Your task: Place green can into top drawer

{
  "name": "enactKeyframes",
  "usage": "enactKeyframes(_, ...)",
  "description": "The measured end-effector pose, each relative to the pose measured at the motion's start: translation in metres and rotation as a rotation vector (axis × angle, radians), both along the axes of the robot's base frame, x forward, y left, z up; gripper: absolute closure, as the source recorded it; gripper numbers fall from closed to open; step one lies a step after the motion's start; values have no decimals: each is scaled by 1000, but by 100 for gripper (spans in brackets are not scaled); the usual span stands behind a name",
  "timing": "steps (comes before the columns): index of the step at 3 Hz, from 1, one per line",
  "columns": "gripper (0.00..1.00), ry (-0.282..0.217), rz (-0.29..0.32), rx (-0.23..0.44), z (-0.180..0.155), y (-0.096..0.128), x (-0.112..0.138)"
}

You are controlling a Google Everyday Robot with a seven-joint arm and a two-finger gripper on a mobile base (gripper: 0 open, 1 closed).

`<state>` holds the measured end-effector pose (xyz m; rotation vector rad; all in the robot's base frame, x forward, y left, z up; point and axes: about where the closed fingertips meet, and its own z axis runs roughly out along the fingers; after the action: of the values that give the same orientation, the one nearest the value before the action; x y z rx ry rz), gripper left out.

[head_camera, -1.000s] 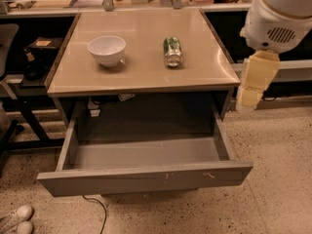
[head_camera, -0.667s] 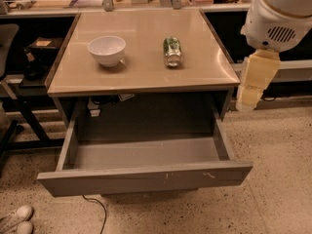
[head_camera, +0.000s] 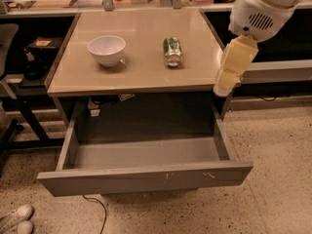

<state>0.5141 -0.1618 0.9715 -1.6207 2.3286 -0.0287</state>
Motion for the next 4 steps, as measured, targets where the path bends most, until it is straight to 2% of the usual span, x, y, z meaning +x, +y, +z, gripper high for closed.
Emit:
enactKeyframes(1,0,38,-75,64,0,6,31)
enactKeyframes(2,0,72,-132,78,-5,11,59)
enactKeyframes(4,0,35,-137,112,-3,17,72)
